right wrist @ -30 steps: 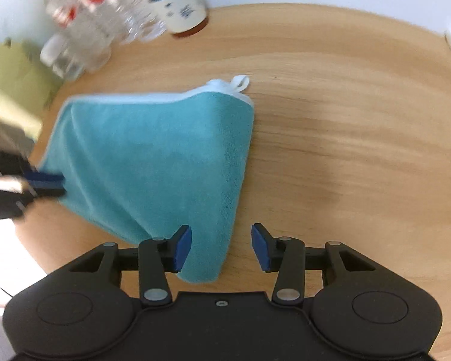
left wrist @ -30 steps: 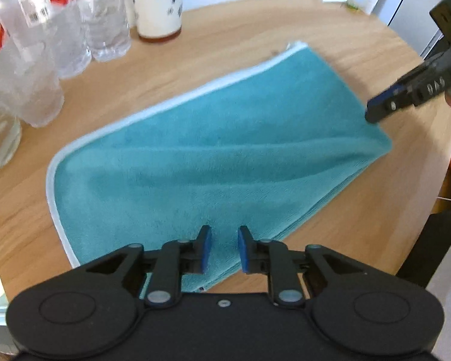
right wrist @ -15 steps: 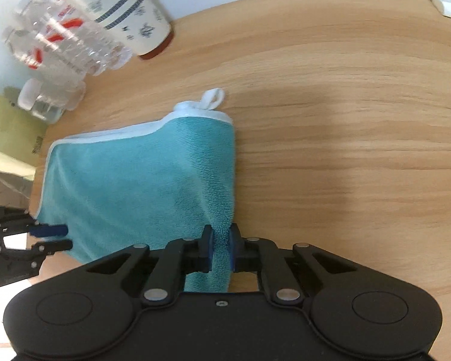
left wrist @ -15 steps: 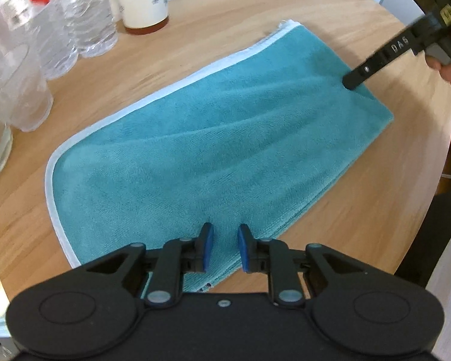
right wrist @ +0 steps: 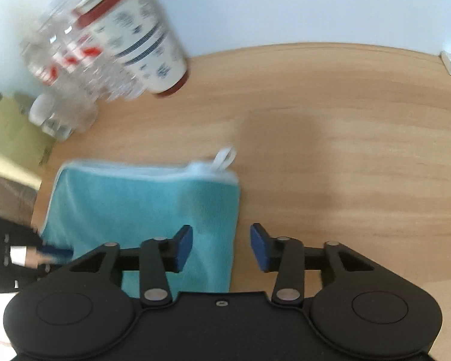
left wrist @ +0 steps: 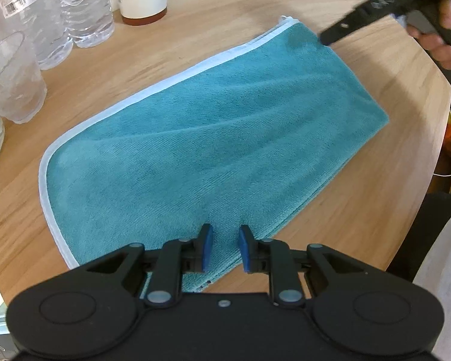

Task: Fold towel

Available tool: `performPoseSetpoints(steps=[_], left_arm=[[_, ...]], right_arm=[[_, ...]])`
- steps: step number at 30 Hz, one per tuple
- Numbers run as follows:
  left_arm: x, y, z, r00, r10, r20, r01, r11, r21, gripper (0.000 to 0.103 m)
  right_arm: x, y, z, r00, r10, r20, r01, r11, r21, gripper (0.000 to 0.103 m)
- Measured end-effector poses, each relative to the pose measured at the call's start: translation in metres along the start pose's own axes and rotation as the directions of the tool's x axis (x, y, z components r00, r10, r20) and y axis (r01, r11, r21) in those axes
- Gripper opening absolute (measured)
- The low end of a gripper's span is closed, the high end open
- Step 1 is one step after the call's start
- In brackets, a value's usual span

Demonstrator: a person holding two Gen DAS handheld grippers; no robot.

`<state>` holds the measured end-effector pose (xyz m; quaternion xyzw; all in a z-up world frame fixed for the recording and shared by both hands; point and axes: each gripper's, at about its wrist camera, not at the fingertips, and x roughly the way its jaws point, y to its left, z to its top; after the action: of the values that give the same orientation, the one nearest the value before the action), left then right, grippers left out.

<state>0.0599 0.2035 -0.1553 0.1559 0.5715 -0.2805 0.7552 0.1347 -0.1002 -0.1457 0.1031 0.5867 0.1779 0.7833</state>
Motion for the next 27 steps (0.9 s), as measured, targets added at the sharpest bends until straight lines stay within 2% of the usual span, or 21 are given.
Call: performPoseSetpoints(steps=[5, 6, 7, 8, 15, 17, 19, 21, 23, 24, 25, 27], left_arm=[[0.0, 0.0, -0.003, 1.0, -0.004, 0.01, 0.004, 1.0, 0.008, 0.024], [0.0, 0.0, -0.004, 1.0, -0.005, 0.011, 0.005, 1.0, 0.014, 0.024], [0.0, -0.001, -0.004, 1.0, -0.005, 0.011, 0.005, 1.0, 0.022, 0.024], [0.0, -0.001, -0.004, 1.0, -0.005, 0.012, 0.004, 1.0, 0.028, 0.024], [0.001, 0.004, -0.005, 1.0, -0.016, 0.019, 0.016, 1.0, 0.016, 0.024], [0.001, 0.004, -0.004, 1.0, -0.015, 0.017, 0.015, 1.0, 0.01, 0.024], [0.0, 0.008, -0.001, 1.0, -0.027, 0.002, 0.027, 0.999, -0.036, 0.025], [-0.004, 0.013, 0.001, 0.999, -0.05, 0.001, 0.05, 0.994, -0.097, 0.035], [-0.014, 0.012, 0.001, 0.999, -0.034, 0.035, 0.038, 0.994, -0.107, 0.041], [-0.02, 0.011, 0.002, 0.998, -0.009, 0.069, 0.016, 0.995, -0.099, 0.053], [-0.028, 0.011, 0.001, 0.993, 0.02, 0.115, -0.01, 0.996, -0.092, 0.057], [-0.037, 0.015, 0.002, 0.985, -0.006, 0.173, 0.026, 0.993, -0.117, 0.06]], right_arm=[[0.012, -0.001, 0.017, 0.998, 0.062, 0.003, -0.062, 0.997, 0.036, 0.05], [0.015, 0.001, 0.018, 0.999, 0.047, 0.0, -0.047, 0.998, 0.031, 0.045], [0.018, 0.001, 0.018, 0.999, 0.037, -0.005, -0.036, 0.999, 0.027, 0.034], [0.019, 0.001, 0.018, 1.0, 0.029, -0.012, -0.028, 0.999, 0.024, 0.014], [0.021, -0.012, 0.02, 1.0, 0.01, -0.022, -0.009, 0.997, 0.073, 0.015], [0.022, -0.009, 0.021, 1.0, 0.002, -0.023, -0.001, 0.999, 0.048, 0.017], [0.022, -0.002, 0.021, 1.0, -0.015, -0.022, 0.015, 1.0, 0.012, 0.021], [0.02, 0.003, 0.023, 0.999, -0.031, -0.019, 0.03, 0.999, -0.017, 0.036], [0.007, 0.006, 0.026, 0.999, -0.036, 0.006, 0.036, 0.998, -0.049, 0.038], [0.0, 0.007, 0.027, 0.999, -0.045, 0.021, 0.046, 0.997, -0.062, 0.038], [-0.008, 0.006, 0.028, 0.998, -0.048, 0.036, 0.05, 0.996, -0.067, 0.038], [-0.022, 0.003, 0.027, 0.998, -0.025, 0.052, 0.027, 0.998, -0.053, 0.038]])
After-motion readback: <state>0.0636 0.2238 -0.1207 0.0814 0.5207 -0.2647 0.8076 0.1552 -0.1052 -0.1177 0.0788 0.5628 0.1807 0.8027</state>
